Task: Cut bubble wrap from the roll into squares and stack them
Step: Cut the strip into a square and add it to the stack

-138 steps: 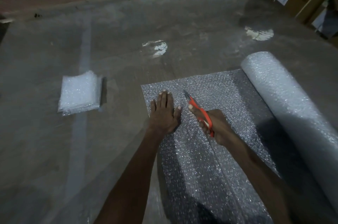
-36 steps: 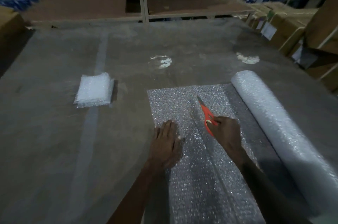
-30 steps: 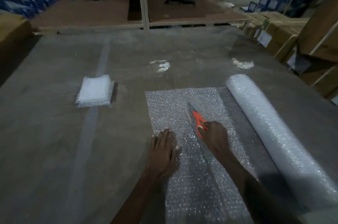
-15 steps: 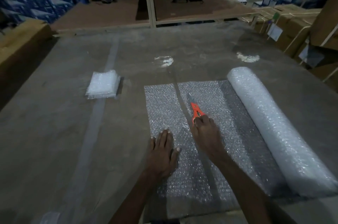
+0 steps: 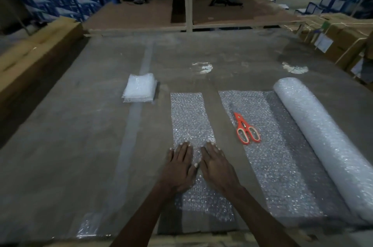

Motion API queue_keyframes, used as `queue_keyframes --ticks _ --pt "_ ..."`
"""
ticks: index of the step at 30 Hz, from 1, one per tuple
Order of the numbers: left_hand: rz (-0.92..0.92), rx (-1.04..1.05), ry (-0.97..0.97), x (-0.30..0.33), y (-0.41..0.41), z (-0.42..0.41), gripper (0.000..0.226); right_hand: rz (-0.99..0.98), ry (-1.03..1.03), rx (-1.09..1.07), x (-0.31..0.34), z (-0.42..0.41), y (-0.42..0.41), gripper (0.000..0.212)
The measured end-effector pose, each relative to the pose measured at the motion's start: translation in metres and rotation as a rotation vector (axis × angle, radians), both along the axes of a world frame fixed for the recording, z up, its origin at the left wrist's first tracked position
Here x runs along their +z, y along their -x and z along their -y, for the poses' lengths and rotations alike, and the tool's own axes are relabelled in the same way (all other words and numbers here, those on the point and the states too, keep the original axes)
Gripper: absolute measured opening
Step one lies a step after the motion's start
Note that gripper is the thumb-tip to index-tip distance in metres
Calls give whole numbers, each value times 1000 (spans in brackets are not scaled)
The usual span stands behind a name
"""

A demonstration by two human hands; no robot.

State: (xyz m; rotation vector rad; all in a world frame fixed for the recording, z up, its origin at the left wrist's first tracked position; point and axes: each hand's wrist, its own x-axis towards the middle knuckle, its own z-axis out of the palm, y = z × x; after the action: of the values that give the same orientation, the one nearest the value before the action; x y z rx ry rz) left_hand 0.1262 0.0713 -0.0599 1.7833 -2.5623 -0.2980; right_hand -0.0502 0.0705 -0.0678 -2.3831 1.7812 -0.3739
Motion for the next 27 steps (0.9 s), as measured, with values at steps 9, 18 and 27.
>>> queue_keyframes --ticks 9,18,27 --pt "-44 -58 6 -7 -50 -20 79 -116 -49 -53 0 -19 -30 65" --pt "-72 -54 35 -8 -53 -22 69 27 -175 -39 15 -22 -27 72" --pt "-53 -55 68 -1 -52 -26 81 329 58 239 21 -79 19 25"
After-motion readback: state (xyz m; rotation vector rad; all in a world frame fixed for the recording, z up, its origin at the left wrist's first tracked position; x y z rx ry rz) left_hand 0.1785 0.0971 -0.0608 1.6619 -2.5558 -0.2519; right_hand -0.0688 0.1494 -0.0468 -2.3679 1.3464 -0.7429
